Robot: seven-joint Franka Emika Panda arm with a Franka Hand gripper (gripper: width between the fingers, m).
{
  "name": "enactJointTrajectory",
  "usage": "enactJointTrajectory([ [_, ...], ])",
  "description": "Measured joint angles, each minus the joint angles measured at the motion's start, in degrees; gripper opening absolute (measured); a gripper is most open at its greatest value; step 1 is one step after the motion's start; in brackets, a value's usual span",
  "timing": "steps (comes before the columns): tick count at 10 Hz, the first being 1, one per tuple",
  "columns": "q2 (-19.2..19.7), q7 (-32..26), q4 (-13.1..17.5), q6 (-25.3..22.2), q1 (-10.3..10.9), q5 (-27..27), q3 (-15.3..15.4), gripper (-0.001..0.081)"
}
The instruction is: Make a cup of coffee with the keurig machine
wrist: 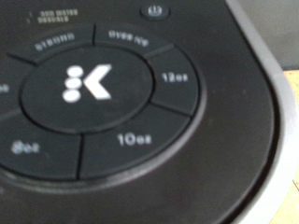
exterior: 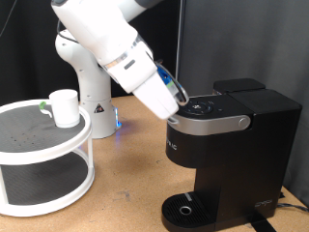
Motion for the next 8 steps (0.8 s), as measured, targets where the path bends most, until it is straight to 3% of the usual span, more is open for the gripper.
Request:
enactJointTrajectory([
  [8, 0.36, -0.98, 0.04, 0.55, -0.01, 0.94, -0.06, 0.0],
])
